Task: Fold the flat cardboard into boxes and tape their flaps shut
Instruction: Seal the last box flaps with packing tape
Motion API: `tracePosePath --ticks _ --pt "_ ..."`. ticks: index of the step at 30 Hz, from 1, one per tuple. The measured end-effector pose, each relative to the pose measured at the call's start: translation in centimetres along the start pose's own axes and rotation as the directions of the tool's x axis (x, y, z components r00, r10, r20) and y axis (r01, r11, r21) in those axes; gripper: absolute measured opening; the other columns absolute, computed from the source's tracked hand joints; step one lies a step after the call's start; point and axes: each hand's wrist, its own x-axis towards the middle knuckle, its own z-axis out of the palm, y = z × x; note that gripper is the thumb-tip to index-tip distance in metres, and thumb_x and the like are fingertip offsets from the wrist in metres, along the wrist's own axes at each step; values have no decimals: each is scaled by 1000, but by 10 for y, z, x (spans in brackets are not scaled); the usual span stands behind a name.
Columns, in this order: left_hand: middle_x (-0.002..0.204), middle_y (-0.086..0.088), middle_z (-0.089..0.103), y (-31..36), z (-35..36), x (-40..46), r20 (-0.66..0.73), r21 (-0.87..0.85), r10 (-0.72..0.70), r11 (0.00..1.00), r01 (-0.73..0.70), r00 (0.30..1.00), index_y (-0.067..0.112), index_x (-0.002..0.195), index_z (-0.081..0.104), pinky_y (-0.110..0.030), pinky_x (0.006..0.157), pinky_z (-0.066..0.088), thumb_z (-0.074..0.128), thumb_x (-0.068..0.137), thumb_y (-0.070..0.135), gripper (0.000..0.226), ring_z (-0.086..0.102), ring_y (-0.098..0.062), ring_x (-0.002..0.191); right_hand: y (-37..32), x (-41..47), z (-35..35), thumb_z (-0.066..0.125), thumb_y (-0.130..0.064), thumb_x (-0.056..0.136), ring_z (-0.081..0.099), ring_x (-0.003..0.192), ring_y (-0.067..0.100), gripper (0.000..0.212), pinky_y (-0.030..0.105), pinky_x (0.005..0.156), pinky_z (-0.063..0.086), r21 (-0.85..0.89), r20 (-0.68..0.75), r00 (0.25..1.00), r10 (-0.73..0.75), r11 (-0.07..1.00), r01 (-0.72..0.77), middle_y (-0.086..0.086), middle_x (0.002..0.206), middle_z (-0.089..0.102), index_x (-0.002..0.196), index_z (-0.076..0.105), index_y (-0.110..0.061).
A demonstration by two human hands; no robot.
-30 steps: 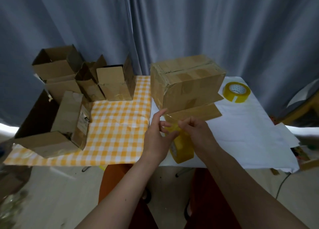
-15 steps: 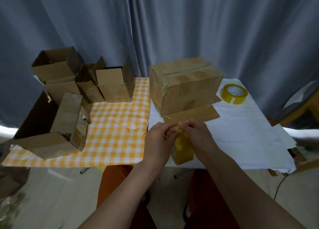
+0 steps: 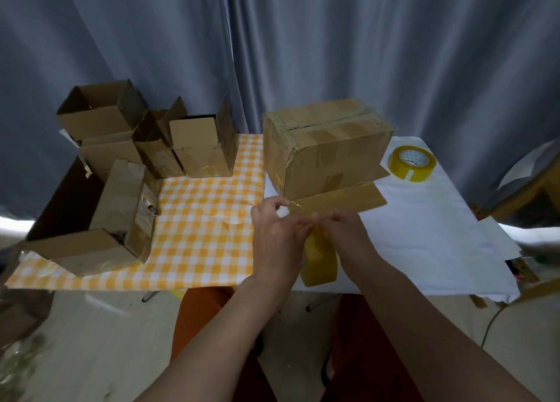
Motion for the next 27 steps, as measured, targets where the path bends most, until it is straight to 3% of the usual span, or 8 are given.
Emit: tracePosePath --ticks 4,7,9,11,13,15,18,27 --pt "105 -4 56 -2 2 3 113 -175 -154 970 172 982 9 88 76 1 77 36 73 81 8 7 45 3 86 5 -1 0 63 -40 86 50 71 3 26 19 59 33 -91 -115 992 -47 995 36 -19 72 54 62 56 -32" --pt "99 4 54 2 1 6 124 -163 -143 973 163 982 9 89 75 3 75 34 71 83 7 8 49 -2 87 8 -2 0 66 -44 83 44 66 -2 25 14 56 27 -145 -212 973 -95 987 65 -25 71 46 65 50 -37" --pt "91 7 56 4 0 7 131 -190 -122 971 146 984 10 87 75 -1 74 38 71 83 7 7 55 -6 84 8 -3 -4 68 -41 82 53 76 2 10 14 60 34 -159 -228 963 -143 981 108 -16 84 55 86 60 -35" --pt "86 9 59 1 -1 9 151 -248 -166 948 200 975 11 83 75 -11 78 46 70 84 7 6 60 -11 83 8 -3 -14 72 -24 81 60 95 12 57 24 68 51 82 -216 960 -176 977 198 -4 113 55 132 46 -30" --pt "86 6 62 -5 -1 11 214 -291 -235 911 292 948 10 82 74 -33 82 53 70 84 7 5 62 -15 86 8 -2 -27 69 -8 83 60 103 14 71 22 71 55 194 -135 947 -292 929 314 0 127 51 141 37 -32" --pt "89 1 64 -8 -1 13 268 -289 -249 901 324 931 7 84 75 -42 82 53 70 84 7 5 63 -18 87 6 -2 -30 66 -6 85 54 112 9 46 10 83 47 -54 50 891 -450 890 453 -2 129 53 125 57 -26" --pt "88 2 63 -8 0 14 284 -331 -221 891 312 933 6 84 74 -45 82 54 70 83 6 4 62 -18 87 11 2 -26 65 -8 85 52 112 7 24 25 99 41 -233 134 874 -466 843 485 -2 119 61 108 70 -17" --pt "93 9 61 -7 23 8 407 -396 -213 835 382 888 8 84 75 -48 86 54 71 84 7 4 63 -22 97 30 11 -42 71 -11 80 64 87 14 14 31 75 52 30 98 976 -195 981 193 -4 93 69 71 68 -21"
